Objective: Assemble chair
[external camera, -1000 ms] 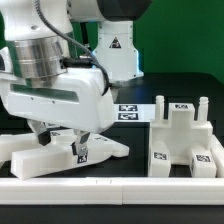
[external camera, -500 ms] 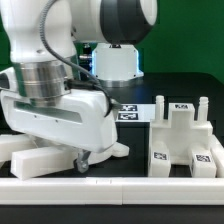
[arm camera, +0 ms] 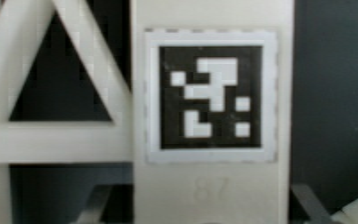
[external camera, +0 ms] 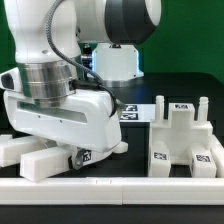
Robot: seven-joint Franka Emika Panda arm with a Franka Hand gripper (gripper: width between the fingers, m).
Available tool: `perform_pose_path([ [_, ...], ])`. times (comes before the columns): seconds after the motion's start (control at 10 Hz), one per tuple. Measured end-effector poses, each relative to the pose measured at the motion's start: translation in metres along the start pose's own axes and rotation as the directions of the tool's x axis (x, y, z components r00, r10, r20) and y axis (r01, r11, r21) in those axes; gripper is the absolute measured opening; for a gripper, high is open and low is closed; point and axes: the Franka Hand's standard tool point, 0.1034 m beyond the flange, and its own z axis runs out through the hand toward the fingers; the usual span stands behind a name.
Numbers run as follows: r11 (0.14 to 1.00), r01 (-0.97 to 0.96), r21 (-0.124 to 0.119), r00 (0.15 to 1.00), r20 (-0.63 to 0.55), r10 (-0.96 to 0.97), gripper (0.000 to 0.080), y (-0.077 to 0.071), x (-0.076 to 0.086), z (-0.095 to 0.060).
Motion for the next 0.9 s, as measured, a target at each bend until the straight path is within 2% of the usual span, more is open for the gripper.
perform_pose_path([
  [0.2,1.0,0.017,0.0,1.0,-0.001,-0.017,0.0282,0.002,0.001,-0.002],
  [0.3,1.0,0.028,0.004,1.0,-0.001,-0.028,0.0282,0.001,0.001,-0.009],
  [0.5,0.998,0.053,0.026,0.998,0.04,-0.054,0.0282,-0.007,-0.005,-0.038],
  [0.7,0.991,0.127,0.048,0.99,0.052,-0.129,0.0282,-0.028,-0.013,-0.079],
  [0.8,0.985,0.16,0.059,0.986,0.037,-0.163,0.0282,-0.032,-0.012,-0.09],
  [0.9,0.981,0.182,0.064,0.982,0.033,-0.185,0.0282,-0.035,-0.012,-0.092],
])
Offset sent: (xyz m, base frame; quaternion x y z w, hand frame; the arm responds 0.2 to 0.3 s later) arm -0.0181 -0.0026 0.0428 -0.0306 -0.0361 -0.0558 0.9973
